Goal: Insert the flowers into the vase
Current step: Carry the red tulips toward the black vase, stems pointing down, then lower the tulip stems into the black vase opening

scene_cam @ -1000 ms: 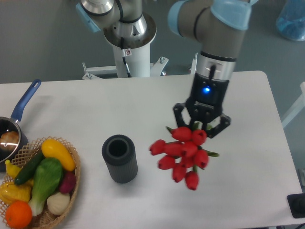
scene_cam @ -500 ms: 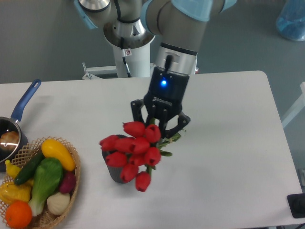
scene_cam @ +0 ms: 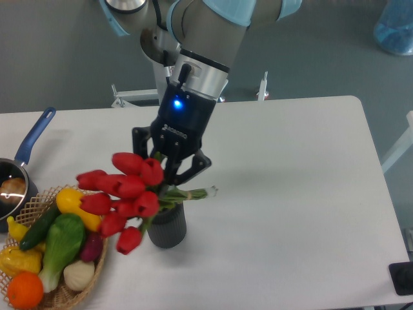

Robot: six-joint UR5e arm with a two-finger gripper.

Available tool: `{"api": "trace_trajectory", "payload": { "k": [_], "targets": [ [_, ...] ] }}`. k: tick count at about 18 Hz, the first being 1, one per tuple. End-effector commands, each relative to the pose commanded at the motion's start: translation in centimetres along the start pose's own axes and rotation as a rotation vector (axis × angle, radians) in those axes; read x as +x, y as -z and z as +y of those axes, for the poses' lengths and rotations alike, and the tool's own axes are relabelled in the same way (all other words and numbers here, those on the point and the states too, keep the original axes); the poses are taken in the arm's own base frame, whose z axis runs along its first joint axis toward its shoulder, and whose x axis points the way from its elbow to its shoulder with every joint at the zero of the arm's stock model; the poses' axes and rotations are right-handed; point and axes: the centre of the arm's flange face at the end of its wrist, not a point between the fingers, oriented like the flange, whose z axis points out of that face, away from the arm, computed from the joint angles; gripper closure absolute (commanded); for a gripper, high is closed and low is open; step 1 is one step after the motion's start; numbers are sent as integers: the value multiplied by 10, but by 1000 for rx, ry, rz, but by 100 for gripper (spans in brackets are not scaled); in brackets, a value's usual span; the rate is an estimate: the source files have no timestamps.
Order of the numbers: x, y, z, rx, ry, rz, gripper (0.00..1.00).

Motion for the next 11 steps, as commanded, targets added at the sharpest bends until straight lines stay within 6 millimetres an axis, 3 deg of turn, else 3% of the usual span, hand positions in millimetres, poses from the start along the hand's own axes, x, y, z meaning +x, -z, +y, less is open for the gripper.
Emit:
{"api": "trace_trajectory", "payload": {
  "k": [2,11],
  "targets": [
    [1,1,4,59,20,63,90],
    [-31,45,34,374,95,268,90]
  ]
}}
